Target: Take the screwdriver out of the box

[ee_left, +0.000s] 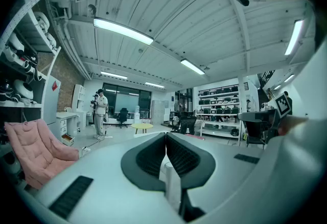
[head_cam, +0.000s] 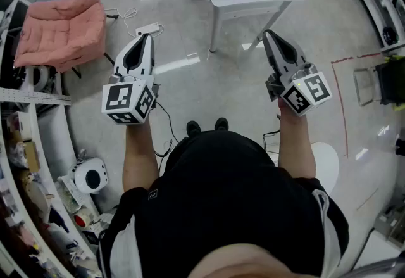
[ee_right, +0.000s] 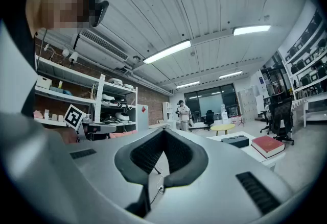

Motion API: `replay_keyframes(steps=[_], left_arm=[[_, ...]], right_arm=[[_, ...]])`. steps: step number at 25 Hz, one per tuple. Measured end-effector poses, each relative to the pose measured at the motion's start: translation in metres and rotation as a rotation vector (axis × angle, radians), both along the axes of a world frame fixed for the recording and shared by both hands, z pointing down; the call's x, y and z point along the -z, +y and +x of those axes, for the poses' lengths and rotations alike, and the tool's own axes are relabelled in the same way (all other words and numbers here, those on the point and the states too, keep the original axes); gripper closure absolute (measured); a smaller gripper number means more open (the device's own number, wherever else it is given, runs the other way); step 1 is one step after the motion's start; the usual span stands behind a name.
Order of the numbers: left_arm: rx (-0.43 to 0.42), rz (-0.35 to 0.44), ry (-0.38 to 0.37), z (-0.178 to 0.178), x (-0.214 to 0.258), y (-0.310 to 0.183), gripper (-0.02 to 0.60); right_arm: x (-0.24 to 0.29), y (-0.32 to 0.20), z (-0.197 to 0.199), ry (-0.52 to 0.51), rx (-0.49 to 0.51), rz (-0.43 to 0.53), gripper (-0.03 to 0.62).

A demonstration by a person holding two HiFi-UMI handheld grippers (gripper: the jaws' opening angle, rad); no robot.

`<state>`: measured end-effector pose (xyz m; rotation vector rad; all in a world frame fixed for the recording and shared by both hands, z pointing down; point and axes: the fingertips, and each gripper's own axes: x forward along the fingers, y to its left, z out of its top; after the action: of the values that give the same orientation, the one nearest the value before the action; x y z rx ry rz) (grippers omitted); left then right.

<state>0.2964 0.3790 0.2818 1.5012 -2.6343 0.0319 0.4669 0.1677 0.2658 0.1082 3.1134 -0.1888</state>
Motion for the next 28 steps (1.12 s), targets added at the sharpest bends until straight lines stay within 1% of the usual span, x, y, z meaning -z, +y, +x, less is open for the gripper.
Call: replay_keyframes(steps=[9, 13, 19, 23, 28], left_arm=[[-0.014, 0.024, 0.015, -0.006, 0.001, 0.015, 0.563], [-0.023, 0.028, 0.019, -0.008, 0.001, 0.025, 0.563], [-0.048, 0.014, 0.017, -0.015, -0.003, 0.047, 0.563], [-0.045, 0.011, 0.021, -0.019, -0.008, 0.058, 0.563], [-0.043, -0.001, 0.029, -0.026, -0.015, 0.060, 0.563]], right_arm=[[0.000, 0.015, -0.007, 0.012, -0.011, 0.011, 0.566], [-0.001, 0.023, -0.008, 0.014, -0.022, -0.004, 0.565], [-0.010, 0.043, -0.018, 0.023, -0.035, -0.045, 0.565], [-0.012, 0.059, -0.024, 0.029, -0.019, -0.047, 0.565], [-0.015, 0.058, -0.032, 0.053, -0.029, -0.057, 0.565]])
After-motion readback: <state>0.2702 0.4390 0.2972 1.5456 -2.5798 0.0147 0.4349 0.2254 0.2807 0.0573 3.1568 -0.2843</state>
